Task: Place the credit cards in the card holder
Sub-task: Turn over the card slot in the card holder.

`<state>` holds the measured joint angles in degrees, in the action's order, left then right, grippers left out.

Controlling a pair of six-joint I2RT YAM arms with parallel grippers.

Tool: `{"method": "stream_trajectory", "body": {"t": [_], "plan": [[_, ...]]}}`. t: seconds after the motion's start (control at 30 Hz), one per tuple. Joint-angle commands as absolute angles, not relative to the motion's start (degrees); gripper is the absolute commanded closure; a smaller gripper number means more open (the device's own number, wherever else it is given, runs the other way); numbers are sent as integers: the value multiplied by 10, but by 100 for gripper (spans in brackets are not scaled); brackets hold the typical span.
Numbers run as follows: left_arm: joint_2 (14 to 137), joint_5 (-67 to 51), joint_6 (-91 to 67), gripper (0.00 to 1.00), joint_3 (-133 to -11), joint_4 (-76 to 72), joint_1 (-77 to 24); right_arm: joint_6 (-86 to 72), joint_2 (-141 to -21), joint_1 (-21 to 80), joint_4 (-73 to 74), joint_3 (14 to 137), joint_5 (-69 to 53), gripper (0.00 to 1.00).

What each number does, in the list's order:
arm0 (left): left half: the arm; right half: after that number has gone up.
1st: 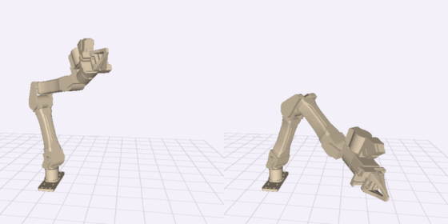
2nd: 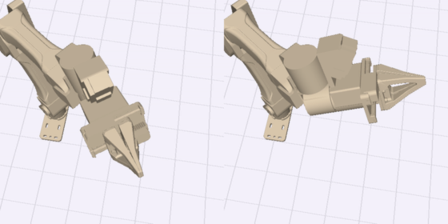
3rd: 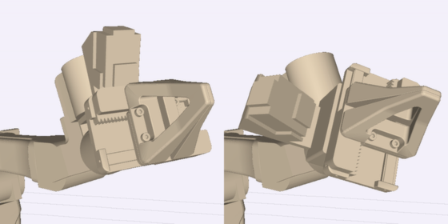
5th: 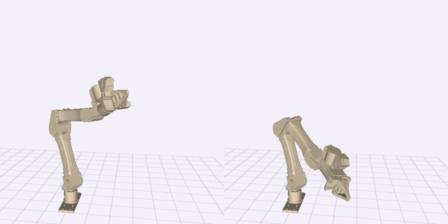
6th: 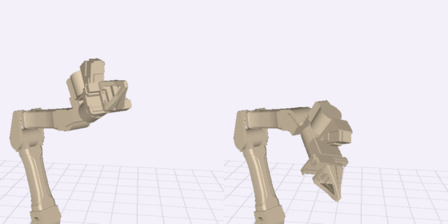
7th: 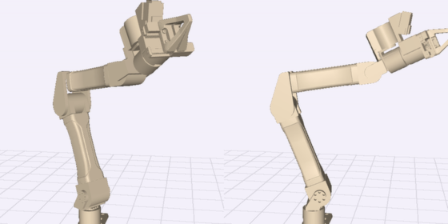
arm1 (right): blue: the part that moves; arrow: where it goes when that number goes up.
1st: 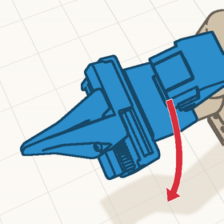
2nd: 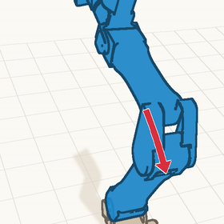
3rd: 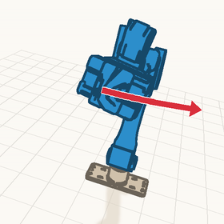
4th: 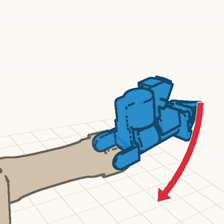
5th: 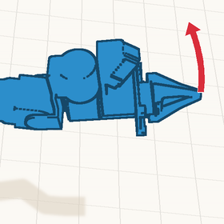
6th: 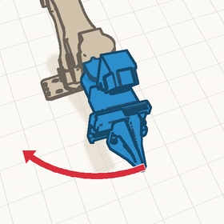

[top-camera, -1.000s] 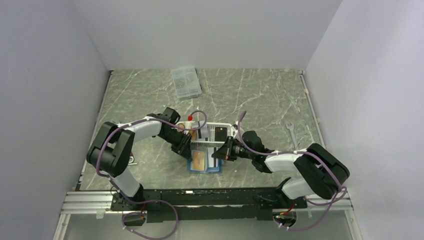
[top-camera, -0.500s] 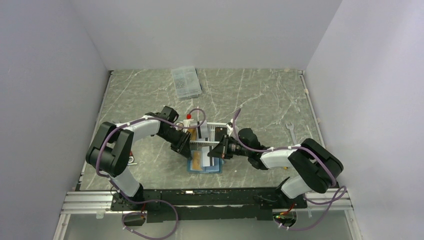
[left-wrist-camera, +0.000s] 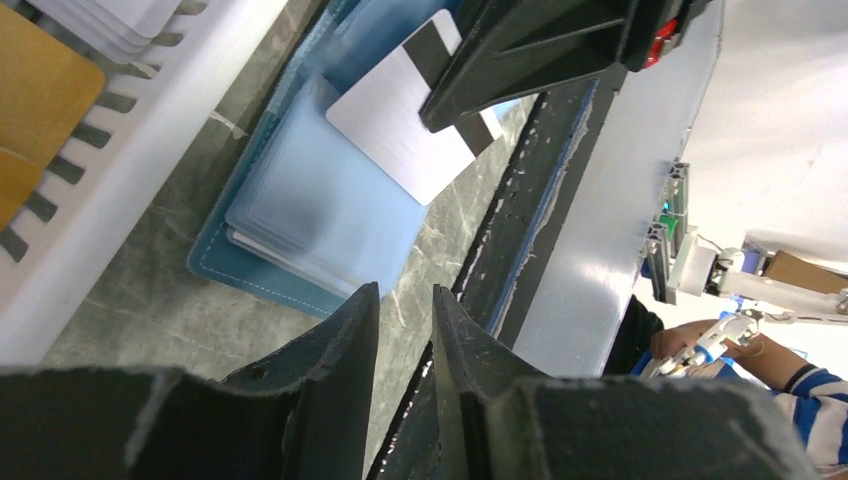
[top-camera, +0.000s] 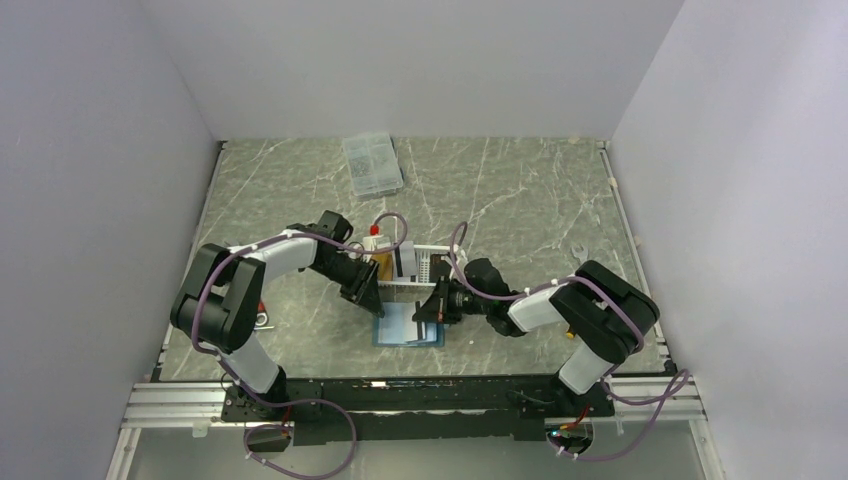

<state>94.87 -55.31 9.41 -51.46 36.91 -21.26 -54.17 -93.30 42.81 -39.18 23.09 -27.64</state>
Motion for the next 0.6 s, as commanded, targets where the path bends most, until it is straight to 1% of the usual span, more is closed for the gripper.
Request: {"method": "stream_trajectory", "body": {"t": [0.0,0.1,0.23,0.33,0.47,0.57], "plan": [[954,-500,104,69,-526,359,-231,-532,-939,430,-414,247,-277,100],[950,-433,101,70,-531,356,-254,-533,-939,430,-415,242,-279,100],[950,-390,95,69,-536,356,-272,-533,-924,428,-408,225,-275,100],[962,-389,91,68,-542,363,-273,-535,-912,426,-407,208,-272,100],[973,-406,82,63,-539,363,-274,-543,-905,423,-422,185,-272,100],[985,-402,82,65,-541,361,-281,-548,-905,421,-431,174,-275,100]]}}
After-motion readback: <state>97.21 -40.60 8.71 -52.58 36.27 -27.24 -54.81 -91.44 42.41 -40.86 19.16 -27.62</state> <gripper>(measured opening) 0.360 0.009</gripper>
